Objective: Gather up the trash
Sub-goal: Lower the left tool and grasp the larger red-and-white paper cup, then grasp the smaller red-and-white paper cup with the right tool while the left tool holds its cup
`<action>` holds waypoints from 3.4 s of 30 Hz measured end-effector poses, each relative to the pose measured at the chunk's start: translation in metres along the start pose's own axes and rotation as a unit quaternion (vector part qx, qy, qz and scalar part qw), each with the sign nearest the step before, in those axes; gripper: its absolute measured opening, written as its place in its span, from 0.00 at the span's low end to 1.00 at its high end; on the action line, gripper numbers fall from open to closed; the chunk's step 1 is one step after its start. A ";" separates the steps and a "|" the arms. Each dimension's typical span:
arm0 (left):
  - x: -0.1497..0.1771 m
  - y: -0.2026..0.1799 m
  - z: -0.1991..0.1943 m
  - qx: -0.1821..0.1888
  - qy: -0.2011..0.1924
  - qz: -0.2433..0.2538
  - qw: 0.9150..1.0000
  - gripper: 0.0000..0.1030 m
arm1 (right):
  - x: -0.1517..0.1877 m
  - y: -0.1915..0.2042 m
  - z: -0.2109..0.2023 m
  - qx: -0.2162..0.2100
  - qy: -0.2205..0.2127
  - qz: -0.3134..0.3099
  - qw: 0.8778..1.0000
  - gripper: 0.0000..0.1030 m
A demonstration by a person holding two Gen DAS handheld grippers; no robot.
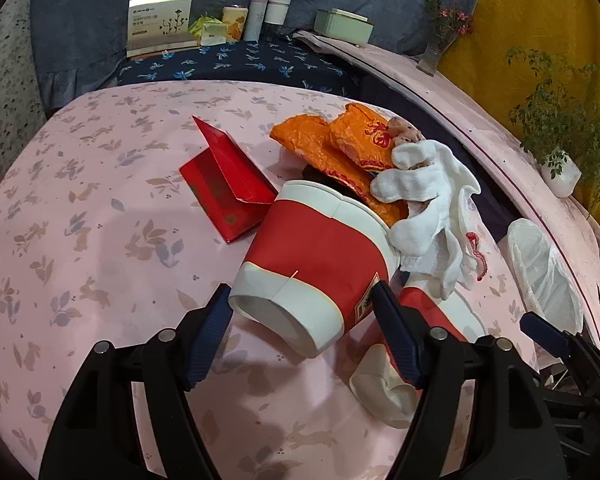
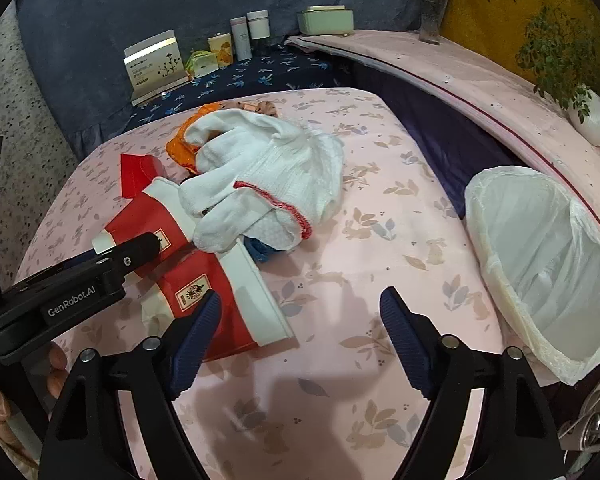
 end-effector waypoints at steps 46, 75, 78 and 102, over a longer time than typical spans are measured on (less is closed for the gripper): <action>-0.004 -0.107 -0.074 0.010 -0.041 0.073 0.996 0.66 | -0.005 -0.061 -0.090 -0.039 -0.051 0.022 0.998 0.01; 0.034 -0.076 -0.068 -0.028 -0.008 0.047 0.998 0.66 | 0.070 -0.028 -0.100 -0.087 -0.002 -0.005 0.996 0.52; 0.042 -0.065 -0.075 -0.035 -0.006 0.039 0.999 0.66 | 0.082 -0.015 -0.099 -0.084 -0.003 -0.019 0.996 0.56; 0.085 -0.048 -0.091 -0.045 0.011 0.024 0.999 0.67 | 0.095 -0.036 -0.063 0.015 -0.009 -0.003 1.000 0.38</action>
Point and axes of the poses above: each gripper's, at about its wrist camera, not at the fingertips, and z roughly the way its jaws point, y to its left, x to its underside, the point moved 8 cm from there along z, roughly the way its jaws point, and after that the axes turned 10 degrees about z, right-handed, at the moved point
